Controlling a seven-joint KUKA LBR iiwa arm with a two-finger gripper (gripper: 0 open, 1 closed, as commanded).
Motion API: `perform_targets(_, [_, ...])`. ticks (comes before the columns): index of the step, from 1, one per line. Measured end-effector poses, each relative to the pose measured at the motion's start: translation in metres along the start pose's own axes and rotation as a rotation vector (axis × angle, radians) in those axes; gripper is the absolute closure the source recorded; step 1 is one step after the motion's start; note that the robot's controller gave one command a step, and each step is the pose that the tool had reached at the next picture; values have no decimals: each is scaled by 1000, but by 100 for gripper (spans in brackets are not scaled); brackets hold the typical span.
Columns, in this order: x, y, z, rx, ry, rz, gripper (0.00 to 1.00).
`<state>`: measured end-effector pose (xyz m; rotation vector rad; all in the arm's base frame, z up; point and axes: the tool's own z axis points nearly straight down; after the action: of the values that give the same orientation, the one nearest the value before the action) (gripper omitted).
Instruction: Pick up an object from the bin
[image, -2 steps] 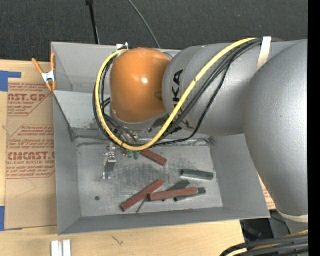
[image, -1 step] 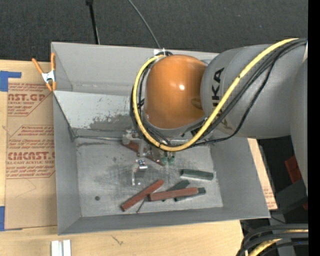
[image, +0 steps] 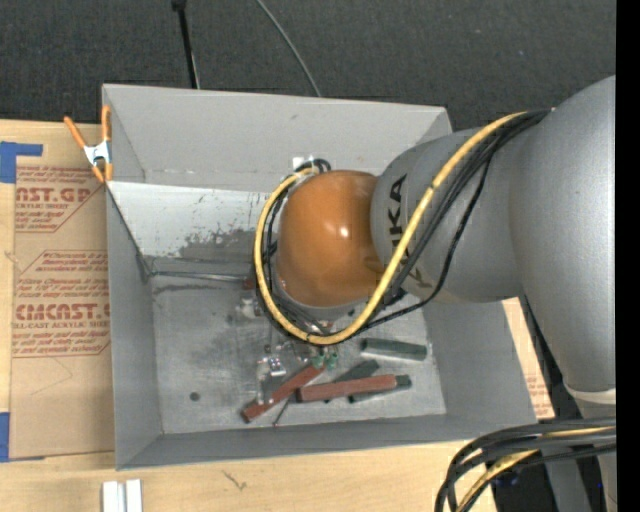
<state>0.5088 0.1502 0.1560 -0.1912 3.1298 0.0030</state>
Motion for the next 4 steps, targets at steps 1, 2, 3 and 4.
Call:
perform_targets(1, [-10, -59, 71, 1, 6, 112, 100])
perform_targets(2, [-10, -60, 71, 1, 5, 112, 0])
perform_targets(3, [-10, -60, 71, 0, 5, 112, 0])
perform_targets(4, [11, -92, 71, 0, 0, 29, 0])
